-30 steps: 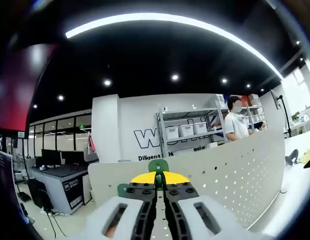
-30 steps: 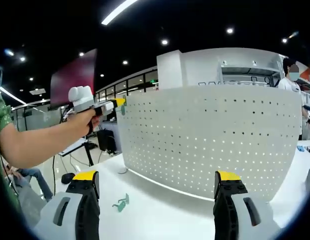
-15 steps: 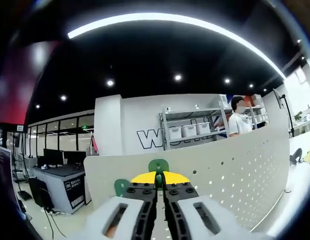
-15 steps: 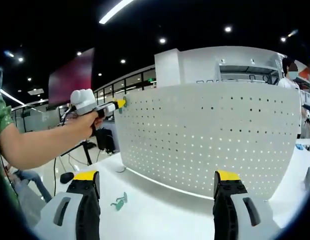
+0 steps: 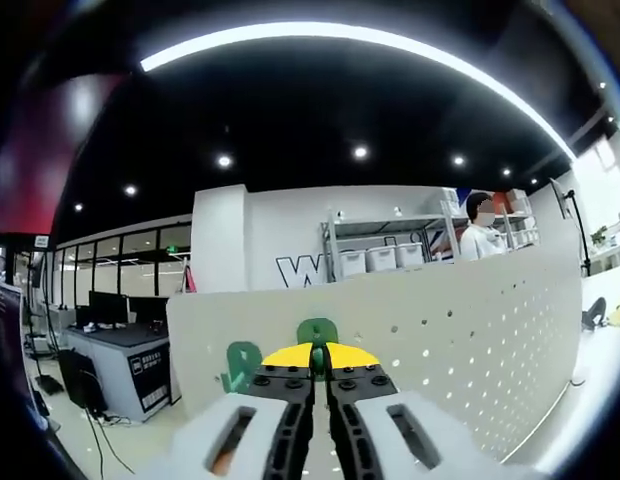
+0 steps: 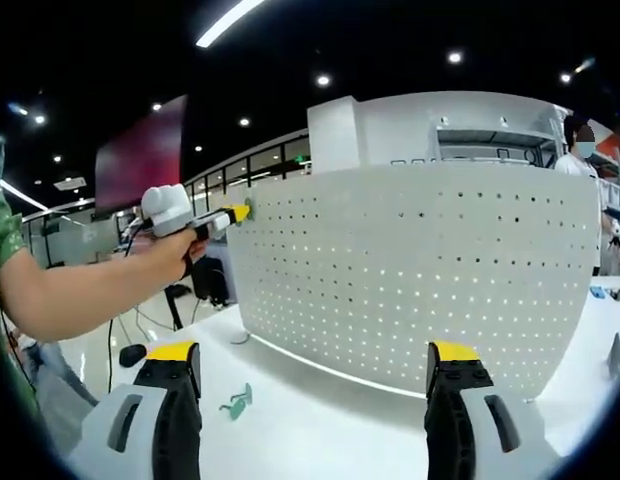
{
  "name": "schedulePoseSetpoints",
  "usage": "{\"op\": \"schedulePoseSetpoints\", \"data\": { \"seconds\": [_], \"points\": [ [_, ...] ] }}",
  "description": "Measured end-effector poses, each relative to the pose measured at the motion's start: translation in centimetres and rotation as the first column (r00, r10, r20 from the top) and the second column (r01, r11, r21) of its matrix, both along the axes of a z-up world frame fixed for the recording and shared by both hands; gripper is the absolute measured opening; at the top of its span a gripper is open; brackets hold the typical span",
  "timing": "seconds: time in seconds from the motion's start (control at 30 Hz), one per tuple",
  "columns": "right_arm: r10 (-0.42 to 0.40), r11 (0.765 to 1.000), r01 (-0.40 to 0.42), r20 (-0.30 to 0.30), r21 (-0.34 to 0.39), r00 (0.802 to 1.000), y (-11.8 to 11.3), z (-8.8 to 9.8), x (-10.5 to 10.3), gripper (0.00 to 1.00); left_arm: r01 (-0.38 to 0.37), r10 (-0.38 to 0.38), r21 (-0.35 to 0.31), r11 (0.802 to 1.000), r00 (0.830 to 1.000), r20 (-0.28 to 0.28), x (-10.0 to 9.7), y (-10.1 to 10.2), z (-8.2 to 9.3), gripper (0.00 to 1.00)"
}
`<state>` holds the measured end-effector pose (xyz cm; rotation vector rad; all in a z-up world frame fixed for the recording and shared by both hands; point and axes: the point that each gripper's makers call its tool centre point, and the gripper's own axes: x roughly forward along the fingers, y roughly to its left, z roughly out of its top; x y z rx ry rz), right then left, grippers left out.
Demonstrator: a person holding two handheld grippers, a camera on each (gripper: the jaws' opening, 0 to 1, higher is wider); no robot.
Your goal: Insert the hook assembly into the mounting plate slot until the hook locks in place.
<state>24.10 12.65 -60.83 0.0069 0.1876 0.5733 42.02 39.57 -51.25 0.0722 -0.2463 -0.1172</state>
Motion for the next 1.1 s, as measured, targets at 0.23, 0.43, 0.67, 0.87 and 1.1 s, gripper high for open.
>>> {"op": "schedulePoseSetpoints", "data": {
  "seconds": [0.23,0.43,0.67,0.87,1.1],
  "points": [
    [-0.001,1.0,0.001,-0.008,0.003,1.0,-0.03,-0.21,0.0,0.95,-0.001,0.001,0.005,1.0,1.0,-0.003,0.0,-0.07,-0.15,0.03],
    [0.003,1.0,-0.003,-0.012,0.004,1.0,0.09,-0.35,0.03,0.95,-0.003,0.003,0.01,1.0,1.0,-0.001,-0.01,-0.07,-0.12,0.03],
    [0.004,1.0,-0.004,-0.011,0.004,1.0,0.13,-0.22,-0.08,0.94,-0.004,0.004,0.013,1.0,1.0,0.001,-0.04,-0.11,-0.13,0.03],
    [0.003,1.0,-0.003,-0.007,0.003,1.0,0.11,-0.03,-0.11,0.94,-0.003,0.003,0.014,1.0,1.0,-0.001,-0.05,-0.24,-0.25,0.03],
    [0.003,1.0,-0.003,-0.01,-0.002,1.0,0.14,-0.15,-0.17,0.94,-0.006,0.006,0.011,1.0,1.0,-0.005,0.13,-0.05,-0.41,0.03]
  ]
}}
